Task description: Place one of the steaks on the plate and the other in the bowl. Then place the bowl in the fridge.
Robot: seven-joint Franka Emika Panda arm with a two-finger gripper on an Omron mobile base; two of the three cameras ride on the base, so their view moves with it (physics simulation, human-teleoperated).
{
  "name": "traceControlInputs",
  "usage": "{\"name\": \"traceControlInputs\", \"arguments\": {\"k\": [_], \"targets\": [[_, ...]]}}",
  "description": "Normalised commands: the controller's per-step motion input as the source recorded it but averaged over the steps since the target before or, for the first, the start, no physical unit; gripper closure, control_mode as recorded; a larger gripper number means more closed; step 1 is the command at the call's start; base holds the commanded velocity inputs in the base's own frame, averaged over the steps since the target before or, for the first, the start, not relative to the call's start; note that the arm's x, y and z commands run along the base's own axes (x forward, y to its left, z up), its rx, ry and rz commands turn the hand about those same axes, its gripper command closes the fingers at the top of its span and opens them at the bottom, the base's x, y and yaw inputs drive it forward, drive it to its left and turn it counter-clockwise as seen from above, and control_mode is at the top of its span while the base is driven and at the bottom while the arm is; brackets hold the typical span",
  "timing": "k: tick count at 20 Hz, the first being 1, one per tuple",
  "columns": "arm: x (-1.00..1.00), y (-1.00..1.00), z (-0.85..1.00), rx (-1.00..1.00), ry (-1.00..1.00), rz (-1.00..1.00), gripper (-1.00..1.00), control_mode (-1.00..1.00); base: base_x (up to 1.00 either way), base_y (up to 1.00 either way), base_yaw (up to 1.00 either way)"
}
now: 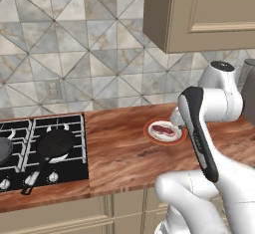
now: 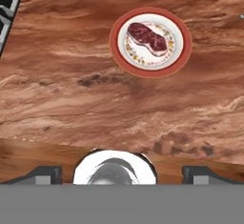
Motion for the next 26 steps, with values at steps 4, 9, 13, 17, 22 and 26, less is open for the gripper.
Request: {"name": "traceControlInputs", "arguments": {"k": [4,9,13,17,22,26], "targets": [[-0.83,0.01,0.39,-0.03,-0.09,-0.14,-1.0,-1.0,0.0,0.0,0.0],[-0.41,0.0,0.27,-0.01,-0.01,-0.07,-1.0,1.0,-0.18,0.0,-0.02],[0.0,0.0,0.0,0.0,0.0,0.0,-1.0,1.0,-0.21,0.62,0.03],[0.0,0.0,0.0,0.0,0.0,0.0,-1.0,1.0,-0.07,1.0,0.02],[0.0,0.0,0.0,0.0,0.0,0.0,-1.0,1.0,-0.77,0.2,-0.04],[0.0,0.0,0.0,0.0,0.0,0.0,-1.0,1.0,-0.72,-0.96,-0.47]]}}
